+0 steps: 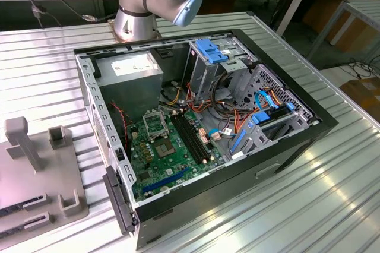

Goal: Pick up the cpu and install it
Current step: 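Pick up the cpu and move it towards the insertion slot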

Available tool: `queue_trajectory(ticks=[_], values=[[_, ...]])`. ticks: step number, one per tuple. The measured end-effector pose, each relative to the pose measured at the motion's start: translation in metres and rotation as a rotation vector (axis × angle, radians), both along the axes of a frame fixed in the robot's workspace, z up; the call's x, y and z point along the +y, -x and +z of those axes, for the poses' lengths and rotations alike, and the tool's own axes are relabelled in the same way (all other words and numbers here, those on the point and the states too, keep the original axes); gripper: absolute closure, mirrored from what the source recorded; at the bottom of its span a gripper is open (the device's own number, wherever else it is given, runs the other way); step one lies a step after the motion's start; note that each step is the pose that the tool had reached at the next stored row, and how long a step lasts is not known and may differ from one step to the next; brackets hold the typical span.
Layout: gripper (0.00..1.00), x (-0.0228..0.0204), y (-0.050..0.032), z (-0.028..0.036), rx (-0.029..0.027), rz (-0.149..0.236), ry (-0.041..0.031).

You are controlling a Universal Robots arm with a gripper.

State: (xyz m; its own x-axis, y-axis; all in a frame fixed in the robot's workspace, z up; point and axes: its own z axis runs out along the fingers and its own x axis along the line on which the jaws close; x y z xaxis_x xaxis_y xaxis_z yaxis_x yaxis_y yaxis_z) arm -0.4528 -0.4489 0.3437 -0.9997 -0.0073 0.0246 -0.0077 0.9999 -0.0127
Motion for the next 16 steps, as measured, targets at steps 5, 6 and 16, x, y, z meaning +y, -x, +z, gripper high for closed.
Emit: queue_trajectory(ticks=[5,6,16], values=[[0.53,0.0,0.0,0.0012,0.0002,0.0,0.0002],[0.53,0.0,0.0,0.0013,0.0002,0.0,0.0001],[0.53,0.0,0.0,0.0086,0.0002,0.0,0.0001]])
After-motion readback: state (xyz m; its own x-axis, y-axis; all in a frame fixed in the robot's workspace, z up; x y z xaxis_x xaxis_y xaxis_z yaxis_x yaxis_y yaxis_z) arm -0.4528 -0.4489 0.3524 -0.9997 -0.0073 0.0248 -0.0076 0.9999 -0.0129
